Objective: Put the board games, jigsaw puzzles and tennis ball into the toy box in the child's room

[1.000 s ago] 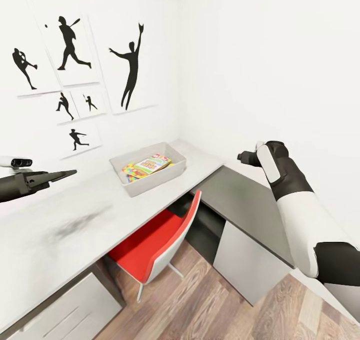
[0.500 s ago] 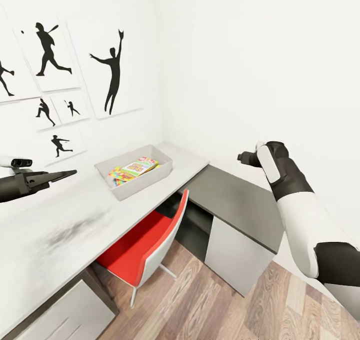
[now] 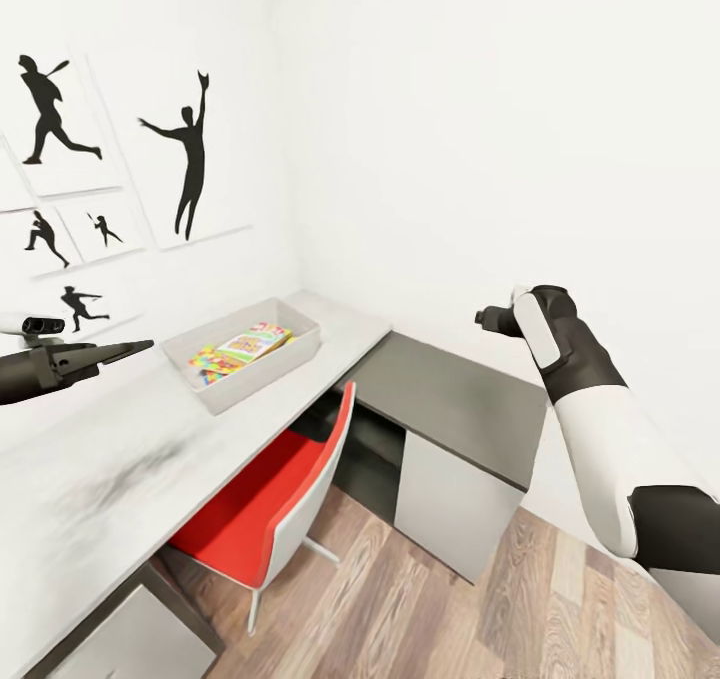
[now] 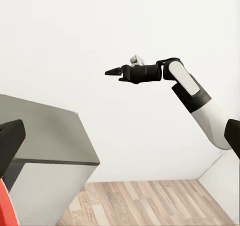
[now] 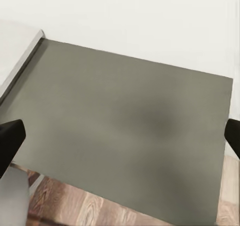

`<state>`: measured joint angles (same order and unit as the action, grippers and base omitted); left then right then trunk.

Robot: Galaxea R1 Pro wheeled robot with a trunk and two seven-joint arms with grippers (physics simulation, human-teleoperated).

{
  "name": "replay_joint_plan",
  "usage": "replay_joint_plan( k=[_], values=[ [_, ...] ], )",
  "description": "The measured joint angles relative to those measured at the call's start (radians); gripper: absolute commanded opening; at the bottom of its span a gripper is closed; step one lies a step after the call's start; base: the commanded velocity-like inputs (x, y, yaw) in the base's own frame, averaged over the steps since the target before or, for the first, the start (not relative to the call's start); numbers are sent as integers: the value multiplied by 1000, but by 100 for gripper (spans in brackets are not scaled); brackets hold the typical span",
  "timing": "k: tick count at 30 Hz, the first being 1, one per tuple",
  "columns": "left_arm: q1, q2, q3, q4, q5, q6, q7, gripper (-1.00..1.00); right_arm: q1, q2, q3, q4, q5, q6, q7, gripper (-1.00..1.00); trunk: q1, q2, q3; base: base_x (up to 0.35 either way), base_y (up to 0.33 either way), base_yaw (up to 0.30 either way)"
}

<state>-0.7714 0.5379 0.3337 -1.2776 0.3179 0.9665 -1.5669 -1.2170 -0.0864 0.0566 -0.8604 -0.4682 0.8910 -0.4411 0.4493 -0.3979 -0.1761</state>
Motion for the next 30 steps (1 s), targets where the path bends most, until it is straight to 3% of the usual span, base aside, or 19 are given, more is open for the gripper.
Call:
replay_joint_plan(
  k=[9, 30],
  values=[
    [0, 0, 0, 0, 0, 0, 0, 100, 0, 0, 0, 0, 0, -2, 0, 100, 0, 0, 11, -3, 17, -172],
    [0, 0, 0, 0, 0, 0, 0, 100, 8, 1, 0, 1, 0, -9, 0, 100, 0, 0, 14, -24, 26, -23]
  ],
)
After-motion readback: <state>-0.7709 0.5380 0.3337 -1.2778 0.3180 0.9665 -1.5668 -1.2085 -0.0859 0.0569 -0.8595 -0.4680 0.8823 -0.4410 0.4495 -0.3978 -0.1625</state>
